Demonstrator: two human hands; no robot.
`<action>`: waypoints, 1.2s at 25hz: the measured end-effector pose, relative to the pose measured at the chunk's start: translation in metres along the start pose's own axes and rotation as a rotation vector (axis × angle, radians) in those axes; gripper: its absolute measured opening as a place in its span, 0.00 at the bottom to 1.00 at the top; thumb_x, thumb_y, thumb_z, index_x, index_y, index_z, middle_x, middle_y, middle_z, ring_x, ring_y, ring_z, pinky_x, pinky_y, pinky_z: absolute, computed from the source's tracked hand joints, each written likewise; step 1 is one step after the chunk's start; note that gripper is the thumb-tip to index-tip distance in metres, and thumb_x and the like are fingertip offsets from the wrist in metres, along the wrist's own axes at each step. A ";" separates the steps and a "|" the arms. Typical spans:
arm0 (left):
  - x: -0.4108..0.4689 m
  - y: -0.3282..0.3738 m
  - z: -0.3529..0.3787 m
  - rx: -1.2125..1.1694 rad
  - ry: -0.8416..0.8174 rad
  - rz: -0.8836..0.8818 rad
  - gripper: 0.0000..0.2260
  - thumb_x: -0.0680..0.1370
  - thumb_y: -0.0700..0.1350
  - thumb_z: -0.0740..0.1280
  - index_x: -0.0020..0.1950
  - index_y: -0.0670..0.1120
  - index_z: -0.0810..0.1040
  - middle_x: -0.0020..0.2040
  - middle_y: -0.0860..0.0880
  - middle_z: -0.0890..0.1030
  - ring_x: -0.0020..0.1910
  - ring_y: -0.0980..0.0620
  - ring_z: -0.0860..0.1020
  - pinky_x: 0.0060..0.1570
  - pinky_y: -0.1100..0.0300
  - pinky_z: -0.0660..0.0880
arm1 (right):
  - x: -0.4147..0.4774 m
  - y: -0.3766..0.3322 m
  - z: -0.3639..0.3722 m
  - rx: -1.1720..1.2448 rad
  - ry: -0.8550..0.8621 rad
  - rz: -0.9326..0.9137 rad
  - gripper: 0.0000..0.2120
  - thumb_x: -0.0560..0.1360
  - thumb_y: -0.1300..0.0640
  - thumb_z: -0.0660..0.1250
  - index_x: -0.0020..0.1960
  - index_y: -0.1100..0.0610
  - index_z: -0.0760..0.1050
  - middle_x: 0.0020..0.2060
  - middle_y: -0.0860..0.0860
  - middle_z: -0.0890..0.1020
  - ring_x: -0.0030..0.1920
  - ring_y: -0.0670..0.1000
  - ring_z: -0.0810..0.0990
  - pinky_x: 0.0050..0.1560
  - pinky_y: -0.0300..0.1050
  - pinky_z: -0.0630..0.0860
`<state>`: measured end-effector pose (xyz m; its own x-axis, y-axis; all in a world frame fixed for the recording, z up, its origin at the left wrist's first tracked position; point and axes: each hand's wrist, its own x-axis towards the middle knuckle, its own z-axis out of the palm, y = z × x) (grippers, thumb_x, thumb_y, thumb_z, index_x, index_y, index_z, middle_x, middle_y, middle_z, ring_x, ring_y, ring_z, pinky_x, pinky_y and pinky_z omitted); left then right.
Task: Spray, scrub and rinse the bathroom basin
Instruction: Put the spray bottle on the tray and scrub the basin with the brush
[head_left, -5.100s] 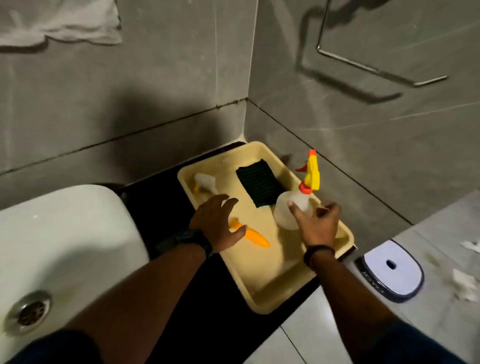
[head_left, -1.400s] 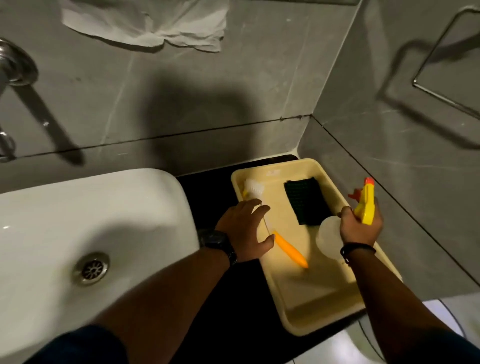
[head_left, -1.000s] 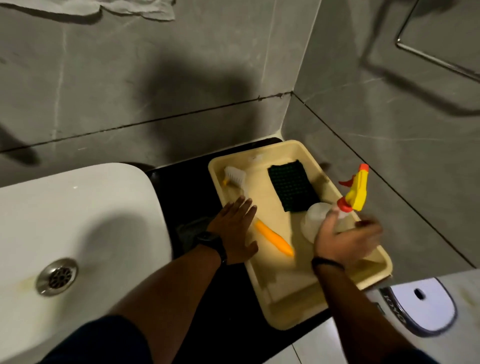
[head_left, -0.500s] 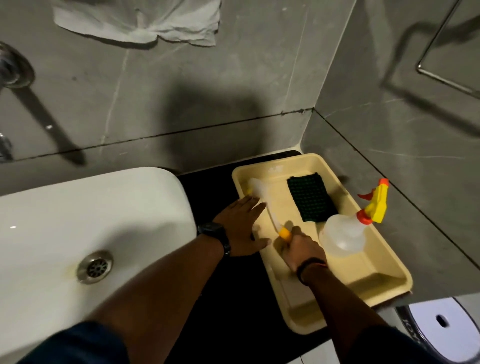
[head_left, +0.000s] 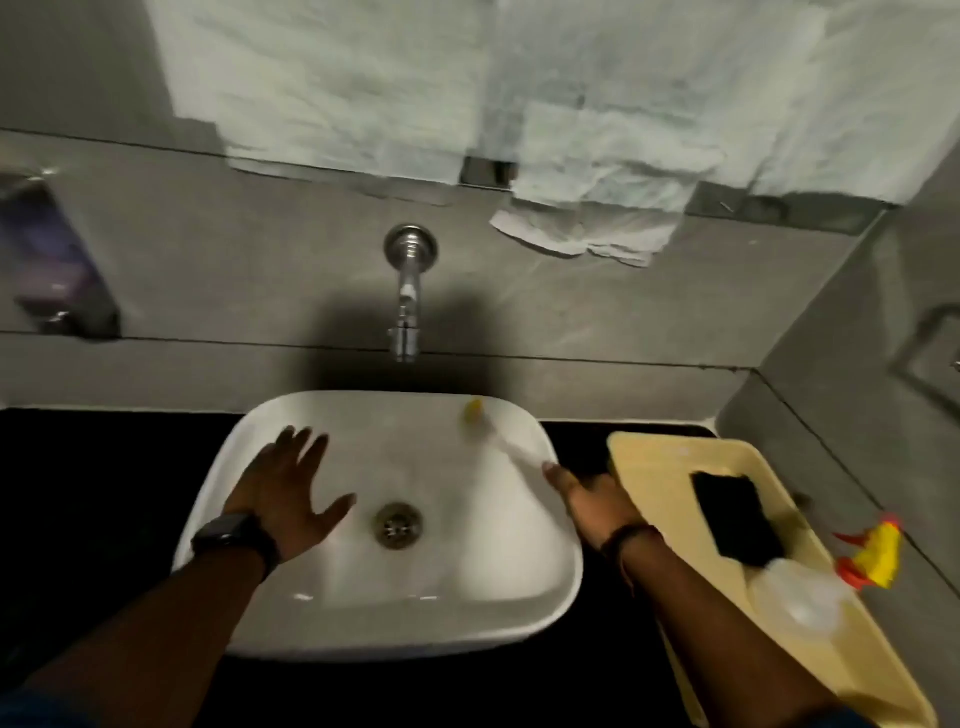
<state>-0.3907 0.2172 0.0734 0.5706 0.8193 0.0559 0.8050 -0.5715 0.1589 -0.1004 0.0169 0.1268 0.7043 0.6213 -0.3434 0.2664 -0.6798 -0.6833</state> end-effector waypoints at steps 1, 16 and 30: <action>-0.009 -0.027 0.000 0.043 -0.006 -0.081 0.42 0.70 0.71 0.52 0.76 0.47 0.46 0.78 0.44 0.51 0.76 0.45 0.47 0.74 0.49 0.48 | -0.005 -0.013 0.020 -0.053 -0.072 0.010 0.42 0.65 0.25 0.61 0.59 0.61 0.76 0.55 0.62 0.82 0.52 0.62 0.81 0.52 0.53 0.77; -0.023 -0.078 0.040 -0.051 0.035 -0.004 0.42 0.73 0.61 0.58 0.74 0.38 0.43 0.77 0.38 0.46 0.76 0.43 0.43 0.73 0.51 0.40 | -0.003 -0.046 0.113 -0.585 0.083 0.130 0.39 0.72 0.29 0.55 0.64 0.62 0.72 0.61 0.63 0.78 0.58 0.63 0.77 0.55 0.51 0.72; -0.017 -0.079 0.043 0.072 0.022 0.019 0.37 0.75 0.59 0.54 0.74 0.40 0.44 0.77 0.41 0.50 0.76 0.45 0.46 0.74 0.51 0.43 | -0.009 -0.044 0.148 -0.448 -0.150 0.027 0.31 0.69 0.27 0.59 0.58 0.50 0.74 0.51 0.55 0.82 0.49 0.56 0.80 0.49 0.46 0.72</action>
<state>-0.4565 0.2464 0.0173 0.5827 0.8088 0.0801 0.8043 -0.5880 0.0859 -0.2159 0.0984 0.0649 0.6208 0.6282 -0.4690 0.5303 -0.7771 -0.3389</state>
